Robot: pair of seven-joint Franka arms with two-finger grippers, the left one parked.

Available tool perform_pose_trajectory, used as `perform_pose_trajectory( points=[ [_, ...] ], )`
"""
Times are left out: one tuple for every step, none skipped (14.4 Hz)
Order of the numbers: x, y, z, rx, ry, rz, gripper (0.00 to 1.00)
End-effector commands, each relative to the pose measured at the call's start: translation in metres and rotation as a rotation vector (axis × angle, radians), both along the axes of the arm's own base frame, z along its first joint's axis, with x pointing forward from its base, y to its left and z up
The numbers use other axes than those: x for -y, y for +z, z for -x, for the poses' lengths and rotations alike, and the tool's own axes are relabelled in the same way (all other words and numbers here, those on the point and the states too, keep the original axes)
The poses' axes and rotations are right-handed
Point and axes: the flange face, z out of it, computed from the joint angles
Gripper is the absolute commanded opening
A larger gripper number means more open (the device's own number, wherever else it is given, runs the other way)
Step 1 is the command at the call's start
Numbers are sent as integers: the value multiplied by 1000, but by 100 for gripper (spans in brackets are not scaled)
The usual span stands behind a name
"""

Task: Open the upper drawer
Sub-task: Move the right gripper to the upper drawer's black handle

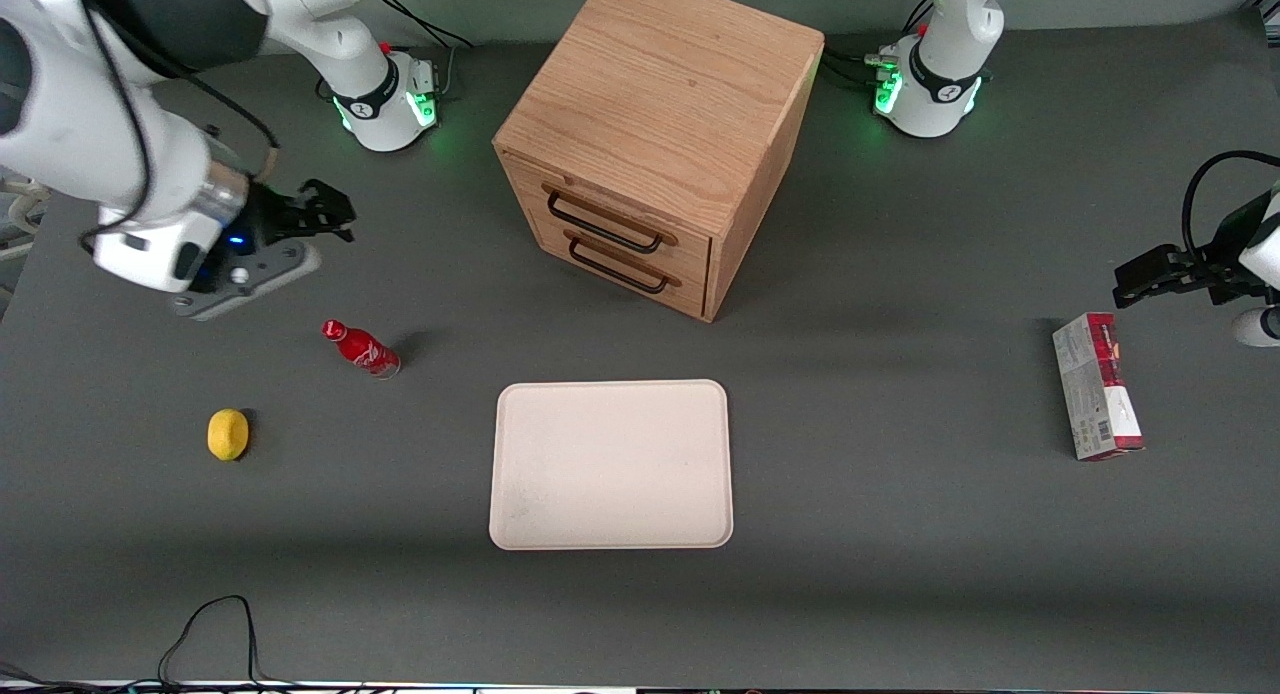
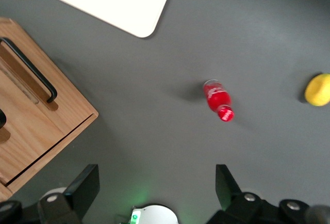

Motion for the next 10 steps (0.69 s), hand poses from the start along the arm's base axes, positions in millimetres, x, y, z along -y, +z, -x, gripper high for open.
perform_pose_trajectory(
  points=[
    [-25, -13, -19, -45, 0, -76, 100],
    [-52, -10, -11, -48, 56, -105, 100],
    [-67, -6, -6, -44, 112, -121, 100],
    [-81, -6, -1, -49, 160, -150, 100],
    [-93, -5, 1, -57, 184, -215, 100],
    [-101, -11, -3, -78, 181, -263, 100],
    [-107, -13, -6, -83, 181, -284, 100],
    [-116, -22, -9, -92, 188, -286, 100],
    [-128, -30, -7, -99, 206, -288, 100],
    [-134, -35, -8, -96, 212, -292, 100]
  ],
)
